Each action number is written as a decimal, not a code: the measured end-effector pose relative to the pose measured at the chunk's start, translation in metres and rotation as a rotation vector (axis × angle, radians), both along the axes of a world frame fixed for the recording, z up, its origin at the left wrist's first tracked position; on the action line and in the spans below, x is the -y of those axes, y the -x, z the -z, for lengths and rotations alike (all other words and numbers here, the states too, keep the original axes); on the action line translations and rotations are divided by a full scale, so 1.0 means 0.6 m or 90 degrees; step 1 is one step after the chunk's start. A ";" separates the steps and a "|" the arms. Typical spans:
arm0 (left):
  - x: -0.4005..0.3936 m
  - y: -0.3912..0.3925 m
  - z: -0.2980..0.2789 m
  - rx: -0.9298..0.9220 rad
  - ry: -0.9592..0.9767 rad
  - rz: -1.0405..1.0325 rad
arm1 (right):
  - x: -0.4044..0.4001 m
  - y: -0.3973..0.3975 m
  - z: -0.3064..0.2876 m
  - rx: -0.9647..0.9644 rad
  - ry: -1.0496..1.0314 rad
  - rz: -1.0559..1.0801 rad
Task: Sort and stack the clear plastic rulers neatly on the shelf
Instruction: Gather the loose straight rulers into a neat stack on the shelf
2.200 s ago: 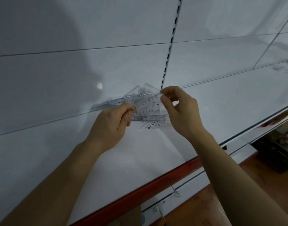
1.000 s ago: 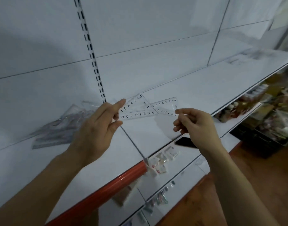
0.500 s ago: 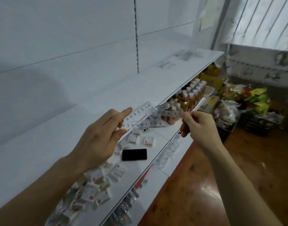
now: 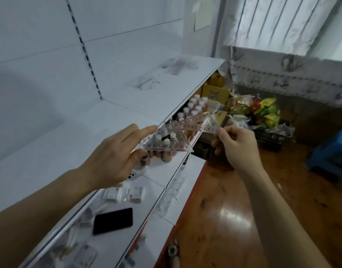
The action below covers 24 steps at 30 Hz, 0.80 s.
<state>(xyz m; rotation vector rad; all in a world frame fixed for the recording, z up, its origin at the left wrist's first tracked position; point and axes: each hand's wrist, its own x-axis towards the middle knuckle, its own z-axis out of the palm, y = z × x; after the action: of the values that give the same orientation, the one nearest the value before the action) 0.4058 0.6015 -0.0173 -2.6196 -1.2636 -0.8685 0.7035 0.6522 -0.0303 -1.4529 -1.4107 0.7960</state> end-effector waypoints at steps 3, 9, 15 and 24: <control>-0.095 -0.008 0.006 -0.015 -0.012 0.028 | -0.093 -0.006 0.001 0.019 0.006 -0.006; -0.264 0.003 0.000 -0.036 -0.013 0.041 | -0.276 0.012 -0.005 0.052 0.011 -0.018; -0.349 0.023 0.017 0.035 0.057 -0.027 | -0.432 0.064 -0.010 0.034 0.033 -0.082; -0.399 0.090 0.030 0.034 0.077 -0.261 | -0.659 0.220 -0.016 0.049 0.097 -0.298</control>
<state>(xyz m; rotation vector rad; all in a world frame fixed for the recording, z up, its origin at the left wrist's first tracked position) 0.3521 0.8408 -0.0354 -2.2972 -1.8306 -0.8109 0.5717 1.0476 -0.0208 -1.2884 -1.8149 1.1689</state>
